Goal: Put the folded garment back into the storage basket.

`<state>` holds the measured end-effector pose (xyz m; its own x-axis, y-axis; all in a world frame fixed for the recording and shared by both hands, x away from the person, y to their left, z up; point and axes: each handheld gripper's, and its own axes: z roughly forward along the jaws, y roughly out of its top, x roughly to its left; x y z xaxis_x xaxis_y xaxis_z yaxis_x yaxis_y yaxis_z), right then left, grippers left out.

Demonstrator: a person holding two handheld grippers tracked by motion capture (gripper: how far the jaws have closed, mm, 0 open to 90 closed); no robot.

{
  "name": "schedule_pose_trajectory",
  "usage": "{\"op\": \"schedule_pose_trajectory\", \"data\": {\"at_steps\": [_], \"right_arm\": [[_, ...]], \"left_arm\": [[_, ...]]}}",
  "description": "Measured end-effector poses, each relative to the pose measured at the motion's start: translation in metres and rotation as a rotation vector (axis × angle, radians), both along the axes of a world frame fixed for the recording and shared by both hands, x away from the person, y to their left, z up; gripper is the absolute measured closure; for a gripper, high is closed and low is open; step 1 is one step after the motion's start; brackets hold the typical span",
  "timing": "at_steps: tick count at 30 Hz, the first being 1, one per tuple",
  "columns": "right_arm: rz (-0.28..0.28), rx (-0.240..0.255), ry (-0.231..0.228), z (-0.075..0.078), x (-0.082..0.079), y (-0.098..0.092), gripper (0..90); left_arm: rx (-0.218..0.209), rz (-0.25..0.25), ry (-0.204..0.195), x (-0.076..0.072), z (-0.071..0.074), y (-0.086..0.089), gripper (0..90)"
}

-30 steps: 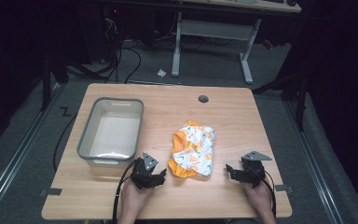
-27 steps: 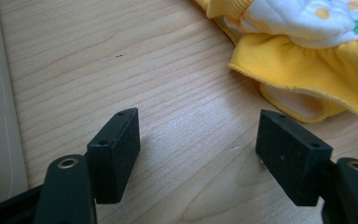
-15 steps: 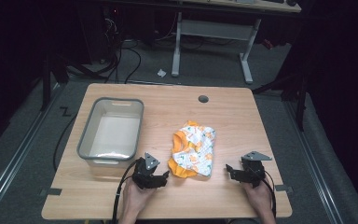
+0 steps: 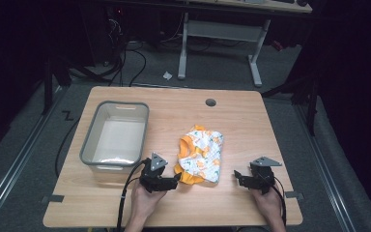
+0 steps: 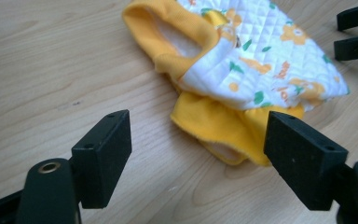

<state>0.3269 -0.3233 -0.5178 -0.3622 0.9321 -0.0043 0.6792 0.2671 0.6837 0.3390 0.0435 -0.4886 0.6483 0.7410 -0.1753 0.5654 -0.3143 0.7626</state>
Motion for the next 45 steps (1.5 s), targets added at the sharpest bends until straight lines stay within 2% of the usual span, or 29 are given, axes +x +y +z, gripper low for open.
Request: {"op": "schedule_pose_trajectory", "data": {"at_steps": [5,11,14,17,22,33,39,45], "right_arm": [[0.000,0.000,0.000,0.000,0.000,0.000,23.4],[0.002,-0.001,0.000,0.000,0.000,0.000,23.4],[0.000,0.000,0.000,0.000,0.000,0.000,23.4],[0.002,-0.001,0.001,0.000,0.000,0.000,23.4],[0.001,0.000,0.001,0.000,0.000,0.000,23.4],[0.000,0.000,0.000,0.000,0.000,0.000,23.4],[0.000,0.000,0.000,0.000,0.000,0.000,23.4],[0.000,0.000,0.000,0.000,0.000,0.000,23.4]], "left_arm": [[0.001,-0.008,0.000,0.005,0.008,-0.008,21.2],[0.031,-0.023,-0.009,0.015,0.018,-0.021,18.6],[0.022,-0.024,-0.002,0.021,0.020,-0.026,18.4],[0.033,-0.015,0.006,0.027,0.021,-0.030,18.0],[0.044,-0.004,0.037,0.040,0.020,-0.041,17.0],[0.080,0.023,0.035,0.063,0.019,-0.059,15.7],[0.105,0.041,0.049,0.076,0.012,-0.066,15.5],[0.130,0.052,0.099,0.086,0.001,-0.073,15.7]]}}
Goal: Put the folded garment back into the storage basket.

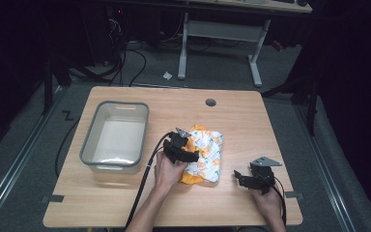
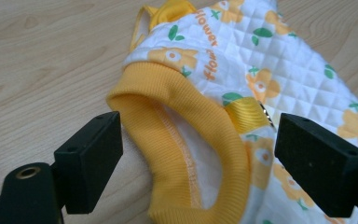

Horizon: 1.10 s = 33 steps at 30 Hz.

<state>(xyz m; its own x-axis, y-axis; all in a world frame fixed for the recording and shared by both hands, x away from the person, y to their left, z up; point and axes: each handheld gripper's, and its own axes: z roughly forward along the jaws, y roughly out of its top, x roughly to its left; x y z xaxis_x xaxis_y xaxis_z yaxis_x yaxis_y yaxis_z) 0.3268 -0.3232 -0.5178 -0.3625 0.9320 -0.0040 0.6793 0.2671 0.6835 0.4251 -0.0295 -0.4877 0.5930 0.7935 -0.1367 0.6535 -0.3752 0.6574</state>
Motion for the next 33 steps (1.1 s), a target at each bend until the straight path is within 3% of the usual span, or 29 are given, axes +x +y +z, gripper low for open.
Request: {"op": "schedule_pose_trajectory", "data": {"at_steps": [5,13,18,23,33], "right_arm": [[0.000,0.000,0.001,0.000,0.000,0.000,23.4],[0.000,0.000,0.000,0.000,0.000,0.000,23.4],[0.001,0.000,0.001,0.000,0.000,0.000,23.4],[0.000,0.000,0.000,0.000,0.000,0.000,23.4],[0.000,0.000,0.000,0.000,0.000,0.000,23.4]], "left_arm": [[0.040,0.002,0.030,0.004,-0.010,-0.002,15.5],[0.064,-0.001,0.054,0.005,-0.021,-0.006,18.4],[0.057,-0.007,0.054,0.003,-0.024,-0.008,23.7],[0.058,-0.052,0.012,-0.004,-0.024,-0.013,38.3],[0.015,-0.093,0.035,-0.009,-0.021,-0.016,70.6]]}}
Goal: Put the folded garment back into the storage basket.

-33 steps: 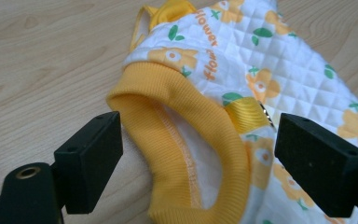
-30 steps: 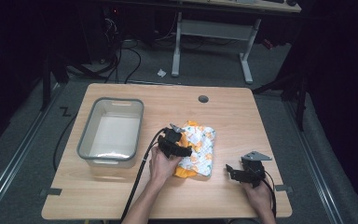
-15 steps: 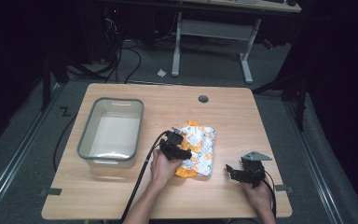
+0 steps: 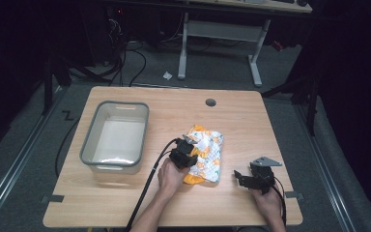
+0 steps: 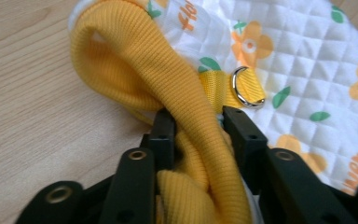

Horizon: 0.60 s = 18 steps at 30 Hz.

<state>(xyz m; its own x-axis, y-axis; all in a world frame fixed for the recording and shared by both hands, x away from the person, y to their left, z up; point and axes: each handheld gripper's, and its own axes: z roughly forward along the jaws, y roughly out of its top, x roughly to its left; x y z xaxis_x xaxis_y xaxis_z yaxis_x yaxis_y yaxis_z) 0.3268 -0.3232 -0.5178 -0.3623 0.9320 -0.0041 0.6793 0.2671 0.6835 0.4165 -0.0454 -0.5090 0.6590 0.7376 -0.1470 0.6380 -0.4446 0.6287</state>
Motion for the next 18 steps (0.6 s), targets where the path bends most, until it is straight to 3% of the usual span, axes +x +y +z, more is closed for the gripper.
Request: {"op": "schedule_pose_trajectory", "data": {"at_steps": [9,18], "right_arm": [[0.000,0.000,0.000,0.000,0.000,0.000,23.4],[0.002,0.000,0.001,0.000,0.000,0.000,23.4]], "left_arm": [[-0.055,-0.009,0.000,0.000,0.006,0.005,76.9],[-0.109,-0.024,-0.044,-0.006,0.033,0.015,77.3]]}}
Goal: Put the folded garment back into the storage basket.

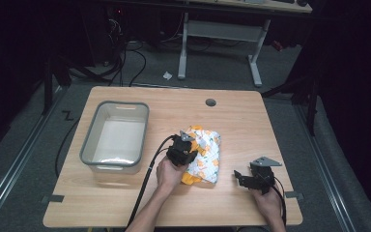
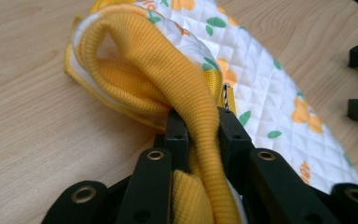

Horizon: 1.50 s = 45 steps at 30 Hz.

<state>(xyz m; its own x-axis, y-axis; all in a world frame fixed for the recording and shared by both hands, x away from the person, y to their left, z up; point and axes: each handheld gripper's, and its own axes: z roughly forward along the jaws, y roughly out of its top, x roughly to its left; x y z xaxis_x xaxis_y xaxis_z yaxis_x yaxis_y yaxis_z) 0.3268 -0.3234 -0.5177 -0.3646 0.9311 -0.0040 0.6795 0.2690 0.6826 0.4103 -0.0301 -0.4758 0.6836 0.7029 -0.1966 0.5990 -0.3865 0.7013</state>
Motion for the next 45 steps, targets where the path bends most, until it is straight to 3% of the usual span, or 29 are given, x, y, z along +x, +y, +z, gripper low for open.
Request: {"op": "schedule_pose_trajectory", "data": {"at_steps": [9,19,32,45], "right_arm": [[0.000,0.000,0.000,0.000,0.000,0.000,23.4],[-0.001,0.001,0.000,0.000,0.000,0.000,23.4],[0.000,0.000,0.000,0.000,0.000,0.000,23.4],[0.000,0.000,-0.002,0.000,0.000,0.000,23.4]], "left_arm": [[-0.049,0.002,-0.021,-0.005,0.022,0.013,77.4],[-0.067,0.022,-0.050,-0.008,0.038,0.032,77.4],[-0.086,0.007,-0.099,-0.013,0.066,0.045,77.4],[-0.133,0.024,-0.105,-0.013,0.083,0.069,77.3]]}}
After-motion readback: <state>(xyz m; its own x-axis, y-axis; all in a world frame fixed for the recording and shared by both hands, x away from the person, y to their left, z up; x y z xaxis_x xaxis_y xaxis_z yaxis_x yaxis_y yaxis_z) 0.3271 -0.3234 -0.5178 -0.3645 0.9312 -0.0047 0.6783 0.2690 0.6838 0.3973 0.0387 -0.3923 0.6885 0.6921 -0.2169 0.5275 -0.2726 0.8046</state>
